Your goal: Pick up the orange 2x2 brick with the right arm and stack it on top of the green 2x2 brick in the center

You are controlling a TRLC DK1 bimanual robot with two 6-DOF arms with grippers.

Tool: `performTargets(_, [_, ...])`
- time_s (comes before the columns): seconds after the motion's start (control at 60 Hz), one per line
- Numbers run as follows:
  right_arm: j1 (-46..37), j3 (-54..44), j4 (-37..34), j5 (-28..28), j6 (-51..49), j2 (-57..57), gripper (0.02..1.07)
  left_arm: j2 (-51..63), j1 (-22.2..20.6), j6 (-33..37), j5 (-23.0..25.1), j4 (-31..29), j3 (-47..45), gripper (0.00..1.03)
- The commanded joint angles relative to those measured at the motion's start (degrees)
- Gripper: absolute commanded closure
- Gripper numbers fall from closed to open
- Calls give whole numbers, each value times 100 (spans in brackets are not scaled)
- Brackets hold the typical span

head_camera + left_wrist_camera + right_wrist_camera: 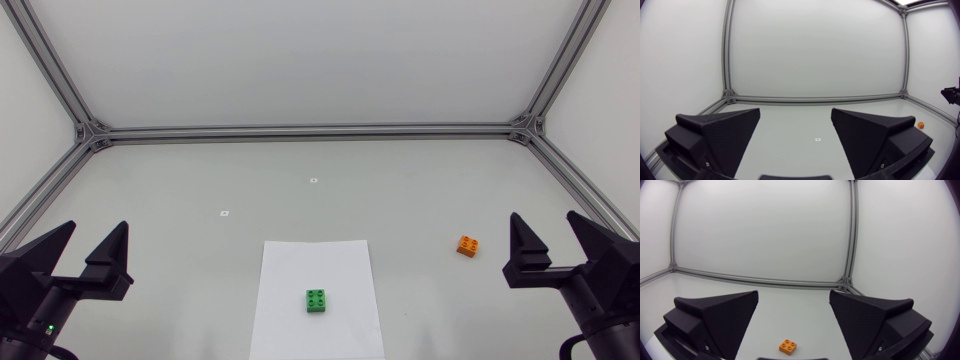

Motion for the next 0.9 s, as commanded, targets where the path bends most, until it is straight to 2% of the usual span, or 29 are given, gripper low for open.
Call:
performTargets(0.0, [-52,-143,15,-19,89,-60,6,-45,16,75,23,-84,-235,4])
performTargets(0.317, [-52,-117,190,16,107,-69,6,-45,16,75,23,-84,-235,4])
performTargets(0.567, [10,577,287,42,107,-16,6,-45,16,75,23,-84,-235,4])
performTargets(0.883, [54,2124,252,192,107,2163,6,-45,16,75,23,-84,-235,4])
